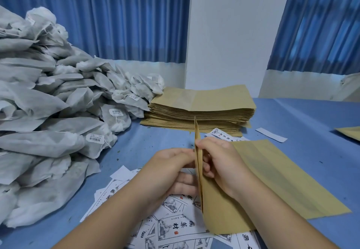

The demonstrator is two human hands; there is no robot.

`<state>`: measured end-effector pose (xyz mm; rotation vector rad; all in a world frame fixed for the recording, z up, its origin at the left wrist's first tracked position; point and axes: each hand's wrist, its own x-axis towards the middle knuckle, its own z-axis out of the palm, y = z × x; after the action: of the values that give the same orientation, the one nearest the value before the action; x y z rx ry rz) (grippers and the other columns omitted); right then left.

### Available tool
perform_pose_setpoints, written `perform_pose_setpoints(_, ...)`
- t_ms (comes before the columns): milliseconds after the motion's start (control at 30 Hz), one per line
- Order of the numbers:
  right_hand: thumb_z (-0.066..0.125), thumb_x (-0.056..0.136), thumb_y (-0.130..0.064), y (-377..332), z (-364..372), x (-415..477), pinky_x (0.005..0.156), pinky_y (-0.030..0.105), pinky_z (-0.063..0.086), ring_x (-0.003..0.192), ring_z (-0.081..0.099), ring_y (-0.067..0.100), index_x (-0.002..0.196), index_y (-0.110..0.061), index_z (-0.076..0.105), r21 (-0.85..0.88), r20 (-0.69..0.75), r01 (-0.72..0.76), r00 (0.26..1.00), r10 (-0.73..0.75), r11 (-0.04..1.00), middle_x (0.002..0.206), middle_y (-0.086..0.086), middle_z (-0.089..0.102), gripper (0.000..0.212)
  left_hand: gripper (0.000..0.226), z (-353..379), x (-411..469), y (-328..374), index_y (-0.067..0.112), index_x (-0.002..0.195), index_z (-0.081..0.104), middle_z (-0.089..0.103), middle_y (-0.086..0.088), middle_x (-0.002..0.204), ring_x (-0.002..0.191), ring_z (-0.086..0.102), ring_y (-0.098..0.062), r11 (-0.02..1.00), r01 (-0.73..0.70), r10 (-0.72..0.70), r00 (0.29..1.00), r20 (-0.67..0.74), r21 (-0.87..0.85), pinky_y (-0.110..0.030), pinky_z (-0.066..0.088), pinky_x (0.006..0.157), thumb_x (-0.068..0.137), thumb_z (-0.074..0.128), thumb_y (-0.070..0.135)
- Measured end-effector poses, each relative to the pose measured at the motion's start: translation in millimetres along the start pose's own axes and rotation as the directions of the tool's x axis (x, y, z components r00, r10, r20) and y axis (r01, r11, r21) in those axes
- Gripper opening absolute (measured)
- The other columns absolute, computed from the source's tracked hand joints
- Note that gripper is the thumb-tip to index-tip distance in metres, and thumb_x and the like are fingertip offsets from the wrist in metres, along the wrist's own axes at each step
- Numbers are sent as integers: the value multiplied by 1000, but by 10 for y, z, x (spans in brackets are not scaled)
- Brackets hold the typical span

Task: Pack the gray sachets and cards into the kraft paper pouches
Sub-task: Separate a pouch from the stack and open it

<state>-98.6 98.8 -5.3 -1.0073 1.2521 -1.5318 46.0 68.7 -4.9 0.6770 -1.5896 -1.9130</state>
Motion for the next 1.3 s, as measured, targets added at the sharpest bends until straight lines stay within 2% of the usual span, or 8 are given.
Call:
perform_pose_setpoints(100, 59, 85, -14, -44, 19, 1, 38, 18, 24, 39, 33, 13, 51, -21, 52, -73, -20, 35, 999, -37, 997, 48, 3, 39, 36, 39, 65, -7, -4, 5, 104, 67, 72, -16, 102, 90, 69, -39, 999, -42, 43, 998, -49, 28, -52, 57, 82, 85, 65, 39)
perform_pose_setpoints(233, 58, 85, -14, -94, 33, -15, 38, 17, 23, 38, 31, 14, 45, -20, 53, -150, 2, 62, 998, -63, 987, 44, 3, 40, 40, 44, 50, -10, -6, 4, 109, 64, 71, -18, 102, 88, 67, -34, 999, -37, 36, 998, -43, -15, -52, 58, 78, 77, 72, 33)
perform_pose_setpoints(400, 60, 87, -15, -162, -36, -33, 36, 15, 23, 36, 33, 10, 60, -15, 53, -77, 15, 62, 998, -61, 995, 48, 0, 38, 28, 27, 17, -23, 19, 6, 105, 70, 70, -21, 107, 93, 70, -32, 991, -30, 38, 998, 54, -131, -37, 59, 69, 85, 68, 24)
perform_pose_setpoints(500, 58, 87, -12, -145, -44, -31, 35, 13, 23, 34, 32, 10, 54, -16, 50, -101, 20, 56, 998, -54, 993, 46, -1, 38, 34, 15, 44, -10, 5, 3, 101, 71, 72, -19, 102, 87, 71, -28, 996, -34, 37, 999, 31, -76, -35, 59, 66, 92, 59, 9)
perform_pose_setpoints(767, 54, 88, -6, -142, -54, -14, 37, 13, 18, 31, 28, 11, 45, -22, 44, -97, 48, 58, 997, -54, 994, 44, -2, 32, 46, 35, 55, 14, -7, 10, 92, 75, 73, -17, 94, 76, 70, -25, 996, -45, 48, 998, -30, 76, -35, 58, 66, 90, 43, -4)
perform_pose_setpoints(967, 48, 88, -2, -162, -89, -15, 39, 12, 15, 31, 22, 9, 51, -19, 38, -42, 82, 62, 995, -58, 997, 43, -3, 29, 42, 26, 34, 21, -23, 7, 94, 75, 72, -23, 95, 79, 70, -28, 996, -72, 72, 997, -3, 46, -35, 59, 65, 85, 52, 3)
perform_pose_setpoints(1100, 46, 89, -2, -189, -110, -31, 39, 12, 16, 31, 21, 9, 52, -19, 37, -43, 109, 57, 993, -52, 997, 43, -3, 28, 42, 35, 37, 0, -12, 7, 89, 76, 73, -17, 86, 69, 70, -21, 996, -86, 86, 996, 14, 29, -28, 56, 56, 92, 44, -5)
perform_pose_setpoints(1300, 46, 89, -2, -214, -136, -44, 40, 11, 17, 31, 20, 9, 54, -18, 34, -44, 115, 77, 991, -71, 996, 44, -3, 26, 40, 31, 43, -38, 33, -1, 94, 73, 71, -19, 84, 64, 68, -20, 995, -84, 87, 995, 51, -47, -26, 55, 52, 93, 43, -6)
